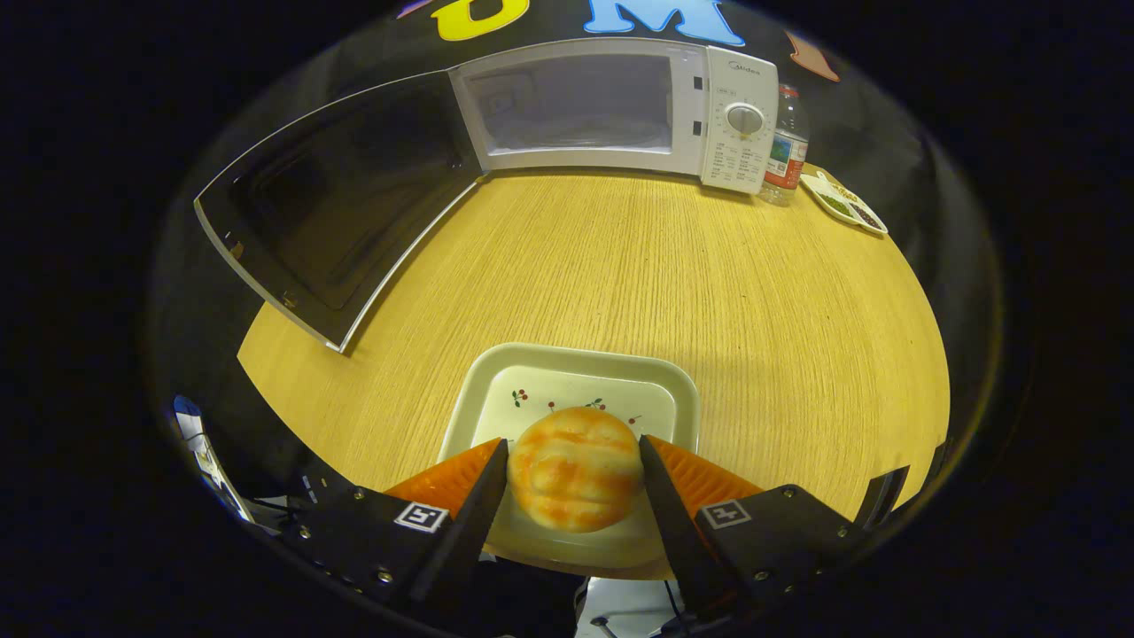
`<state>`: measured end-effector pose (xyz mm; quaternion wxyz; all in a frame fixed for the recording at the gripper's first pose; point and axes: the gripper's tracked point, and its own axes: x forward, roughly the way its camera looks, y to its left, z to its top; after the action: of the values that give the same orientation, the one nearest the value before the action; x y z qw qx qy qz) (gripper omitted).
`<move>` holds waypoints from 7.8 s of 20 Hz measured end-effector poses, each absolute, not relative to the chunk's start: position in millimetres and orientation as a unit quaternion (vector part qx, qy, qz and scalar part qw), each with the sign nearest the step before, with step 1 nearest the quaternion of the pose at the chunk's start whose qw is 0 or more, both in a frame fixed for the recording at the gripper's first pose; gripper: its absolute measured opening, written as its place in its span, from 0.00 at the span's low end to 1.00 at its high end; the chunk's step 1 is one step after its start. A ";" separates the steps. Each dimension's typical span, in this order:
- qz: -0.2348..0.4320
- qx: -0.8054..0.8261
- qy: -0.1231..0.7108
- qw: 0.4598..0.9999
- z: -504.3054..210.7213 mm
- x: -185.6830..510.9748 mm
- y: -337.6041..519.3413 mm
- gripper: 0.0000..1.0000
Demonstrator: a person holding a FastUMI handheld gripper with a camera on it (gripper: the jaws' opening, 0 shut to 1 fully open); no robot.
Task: Open the microwave, put the food inside, and close the microwave door.
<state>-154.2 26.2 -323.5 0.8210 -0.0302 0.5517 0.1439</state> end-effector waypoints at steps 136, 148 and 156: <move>0.335 -0.029 0.256 0.906 -213.6 -120.1 367.5 0.00; 0.301 -0.026 0.263 0.916 -205.1 -120.3 306.1 0.00; 0.245 -0.015 0.265 0.932 -194.2 -84.1 235.1 0.00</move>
<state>-84.1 235.1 -194.2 0.9324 -0.0147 0.2649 0.2454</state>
